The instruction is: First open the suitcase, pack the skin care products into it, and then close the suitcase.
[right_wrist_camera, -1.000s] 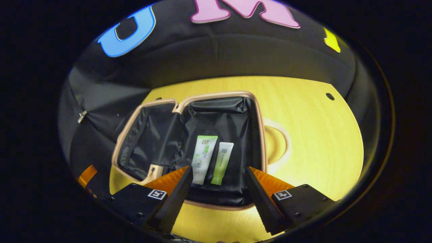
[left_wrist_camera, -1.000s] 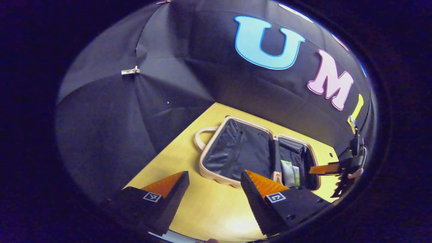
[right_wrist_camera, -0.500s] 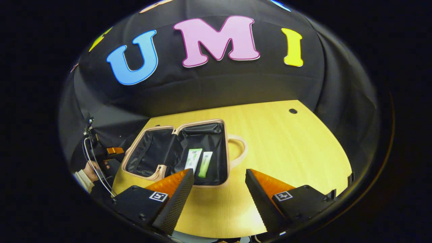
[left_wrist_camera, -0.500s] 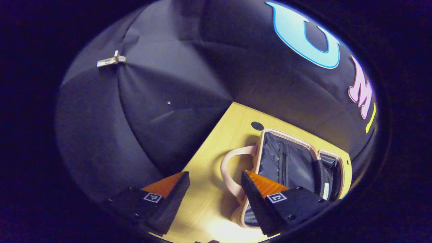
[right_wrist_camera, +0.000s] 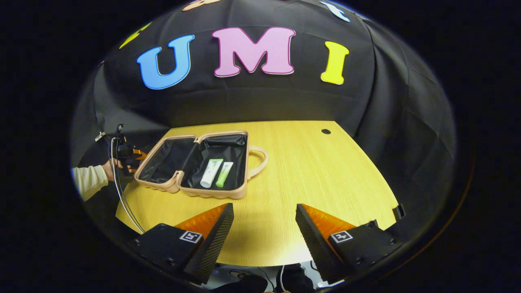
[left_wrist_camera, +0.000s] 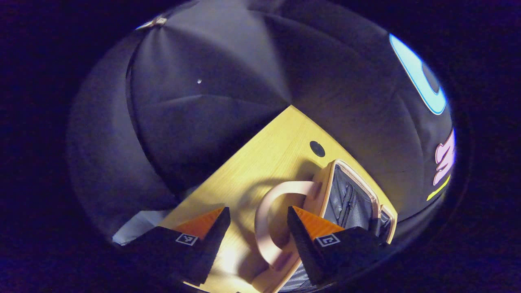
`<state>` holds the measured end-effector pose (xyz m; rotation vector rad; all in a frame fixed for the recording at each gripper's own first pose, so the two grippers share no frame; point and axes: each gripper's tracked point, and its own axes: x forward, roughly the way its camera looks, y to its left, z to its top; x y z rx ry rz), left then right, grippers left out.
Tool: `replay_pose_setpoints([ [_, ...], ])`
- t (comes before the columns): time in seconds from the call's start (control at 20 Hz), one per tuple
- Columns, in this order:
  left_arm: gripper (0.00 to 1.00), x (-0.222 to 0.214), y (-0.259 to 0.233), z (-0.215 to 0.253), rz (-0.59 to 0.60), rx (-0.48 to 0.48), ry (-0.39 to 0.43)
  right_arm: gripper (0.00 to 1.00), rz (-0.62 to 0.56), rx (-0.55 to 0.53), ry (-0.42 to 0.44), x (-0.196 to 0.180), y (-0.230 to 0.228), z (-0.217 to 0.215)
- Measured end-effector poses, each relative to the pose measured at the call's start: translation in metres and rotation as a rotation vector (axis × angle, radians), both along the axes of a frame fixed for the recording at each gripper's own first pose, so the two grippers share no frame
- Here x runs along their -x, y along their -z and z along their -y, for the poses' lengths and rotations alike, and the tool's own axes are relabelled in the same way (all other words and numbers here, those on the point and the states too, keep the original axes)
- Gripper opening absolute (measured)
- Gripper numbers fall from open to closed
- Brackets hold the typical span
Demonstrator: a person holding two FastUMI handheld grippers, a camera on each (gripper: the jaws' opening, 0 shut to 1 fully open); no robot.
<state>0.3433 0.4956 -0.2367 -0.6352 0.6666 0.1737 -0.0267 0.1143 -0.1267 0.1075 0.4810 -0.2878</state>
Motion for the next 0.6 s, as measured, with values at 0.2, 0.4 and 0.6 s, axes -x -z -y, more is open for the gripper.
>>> replay_pose_setpoints([
  [0.2, 0.67, -0.002, 0.006, 0.015, -0.012, 0.078, 0.022, 0.98, -0.003, -0.036, 0.051, 0.013, 0.005, 0.017],
  [0.4, 0.19, 0.002, -0.011, 0.009, 0.028, 0.123, -0.056, 0.98, 0.001, -0.014, 0.068, 0.019, 0.002, 0.036],
  [0.6, 0.08, 0.016, -0.069, 0.015, 0.097, -0.143, 0.011, 0.97, 0.031, -0.03, 0.081, 0.018, -0.006, 0.05],
])
